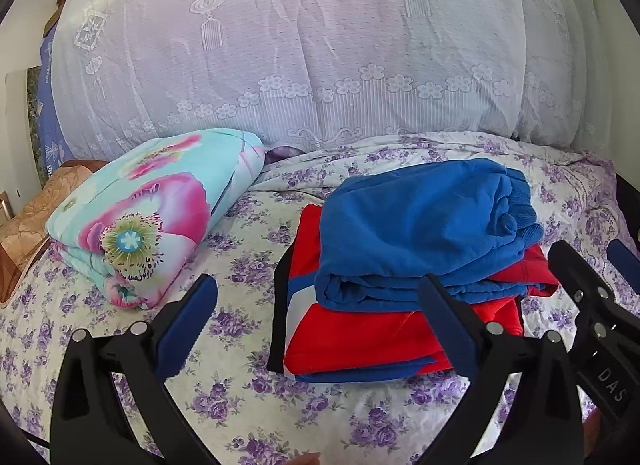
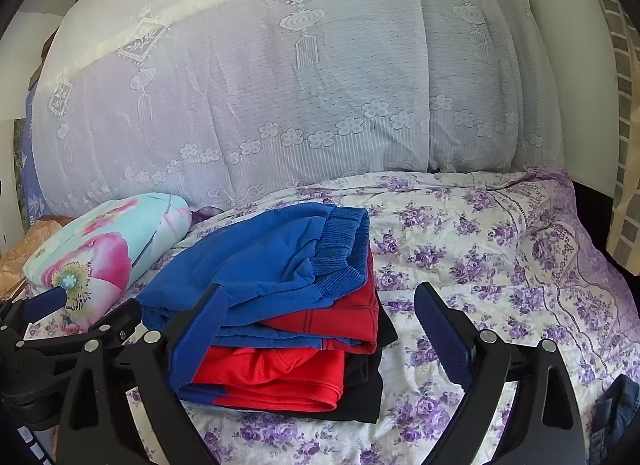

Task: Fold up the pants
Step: 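Open both tools and withdraw from the stacked pants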

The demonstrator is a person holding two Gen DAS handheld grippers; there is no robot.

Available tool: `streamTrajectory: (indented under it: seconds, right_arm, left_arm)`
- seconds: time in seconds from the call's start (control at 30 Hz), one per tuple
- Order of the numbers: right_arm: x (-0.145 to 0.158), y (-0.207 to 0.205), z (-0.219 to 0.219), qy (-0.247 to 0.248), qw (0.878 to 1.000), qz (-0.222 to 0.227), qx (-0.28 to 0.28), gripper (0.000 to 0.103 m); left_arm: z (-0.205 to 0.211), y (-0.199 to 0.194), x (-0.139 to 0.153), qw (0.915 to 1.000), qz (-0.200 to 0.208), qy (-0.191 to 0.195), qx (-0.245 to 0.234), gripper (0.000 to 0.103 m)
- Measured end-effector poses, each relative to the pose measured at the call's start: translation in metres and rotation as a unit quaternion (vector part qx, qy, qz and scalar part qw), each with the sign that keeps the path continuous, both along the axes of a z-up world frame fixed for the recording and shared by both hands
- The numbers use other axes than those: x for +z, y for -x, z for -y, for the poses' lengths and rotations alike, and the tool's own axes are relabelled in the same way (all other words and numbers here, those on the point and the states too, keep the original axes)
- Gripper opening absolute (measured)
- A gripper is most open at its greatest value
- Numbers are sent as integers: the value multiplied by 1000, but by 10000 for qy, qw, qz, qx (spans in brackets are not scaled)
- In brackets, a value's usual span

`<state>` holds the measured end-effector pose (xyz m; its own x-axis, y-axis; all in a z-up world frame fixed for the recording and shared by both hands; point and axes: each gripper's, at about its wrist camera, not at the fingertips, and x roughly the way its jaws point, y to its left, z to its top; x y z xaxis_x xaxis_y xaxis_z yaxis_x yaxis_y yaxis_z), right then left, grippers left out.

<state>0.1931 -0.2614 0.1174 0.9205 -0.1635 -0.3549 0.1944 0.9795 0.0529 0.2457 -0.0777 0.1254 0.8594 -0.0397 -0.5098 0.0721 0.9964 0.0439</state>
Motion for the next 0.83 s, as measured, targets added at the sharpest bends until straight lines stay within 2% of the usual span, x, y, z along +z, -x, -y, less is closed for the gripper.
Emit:
streamTrajectory:
  seconds: [0.43, 0.57, 0.83]
  right_arm:
    - [1, 1, 2, -66, 10000, 11, 6, 95]
    - [1, 1, 1, -65, 10000, 10, -1, 95]
    - [1, 2, 0, -81, 10000, 6, -9, 95]
  left_arm:
    - [-1, 2, -2, 10000, 84, 12, -27, 98]
    - [2, 6, 1, 9996, 223, -164, 73, 98]
    - [-1, -1, 0, 10000, -69, 8, 10, 98]
